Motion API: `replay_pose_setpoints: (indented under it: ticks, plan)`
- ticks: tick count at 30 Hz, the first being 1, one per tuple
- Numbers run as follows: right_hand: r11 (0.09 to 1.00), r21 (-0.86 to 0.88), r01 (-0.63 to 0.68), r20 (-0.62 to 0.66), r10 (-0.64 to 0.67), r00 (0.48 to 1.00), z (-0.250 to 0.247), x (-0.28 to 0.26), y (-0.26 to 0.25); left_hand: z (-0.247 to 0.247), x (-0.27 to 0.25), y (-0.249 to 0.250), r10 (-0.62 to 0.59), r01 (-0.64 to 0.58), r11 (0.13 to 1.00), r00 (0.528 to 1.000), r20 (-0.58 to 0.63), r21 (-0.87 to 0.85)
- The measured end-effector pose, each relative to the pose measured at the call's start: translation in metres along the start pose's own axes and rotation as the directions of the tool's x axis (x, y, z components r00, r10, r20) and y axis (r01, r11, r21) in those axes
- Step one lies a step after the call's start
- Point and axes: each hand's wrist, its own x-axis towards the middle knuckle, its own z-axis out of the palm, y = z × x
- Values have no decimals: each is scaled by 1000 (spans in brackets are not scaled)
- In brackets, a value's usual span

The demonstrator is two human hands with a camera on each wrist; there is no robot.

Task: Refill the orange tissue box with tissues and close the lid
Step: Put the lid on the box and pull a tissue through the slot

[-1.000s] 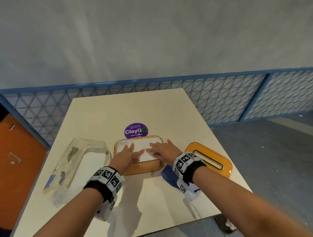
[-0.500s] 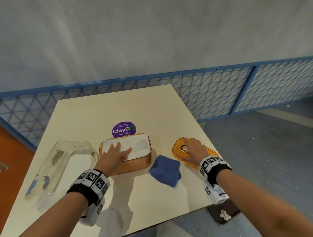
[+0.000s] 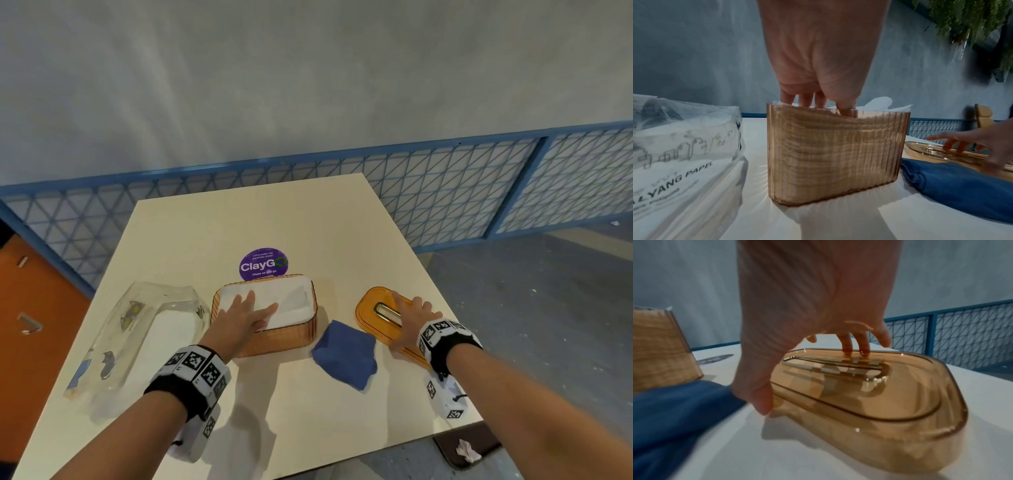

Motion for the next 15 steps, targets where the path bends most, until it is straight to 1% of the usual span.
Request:
replay_pose_setpoints:
  ticks: [2,3,5,6,8,10,11,13,15]
  plan:
    - [986,151,76,-69,-66,995,-13,-6,-15,-1,-1,0,-2,2,1000,1000,-3,-6]
    - [963,228,144,-117,-119,986,-23,-9,-26,-2,-2,1,-3,3,1000,1000,-7,-1]
    - [893,327,310,-201,-255,946,-48,-18,-50,-3,-4,3,5,-5,1000,1000,-29,22]
    - [853,340,395,-230,-332,915,-60,-23,-63,-4,-5,4,5,-3,999,999,-34,34]
    - [792,299,532,-256,-471,844,-77,-30,-88,-5,-7,5,-4,5,1000,999,-46,25]
    - [759,210,616,-248,-568,785,-85,-34,-112,-6,-11,6,-13,13,1000,998,-67,1]
    - [748,169,642,-239,-601,763,-86,-35,-123,-6,-13,7,-5,4,1000,994,-107,-15]
    - [739,100,667,-208,-640,740,-86,-34,-142,-4,-15,7,4,-26,995,977,-213,-101]
    - [737,42,675,-171,-660,731,-85,-33,-156,-4,-17,7,-9,-48,979,961,-277,-199]
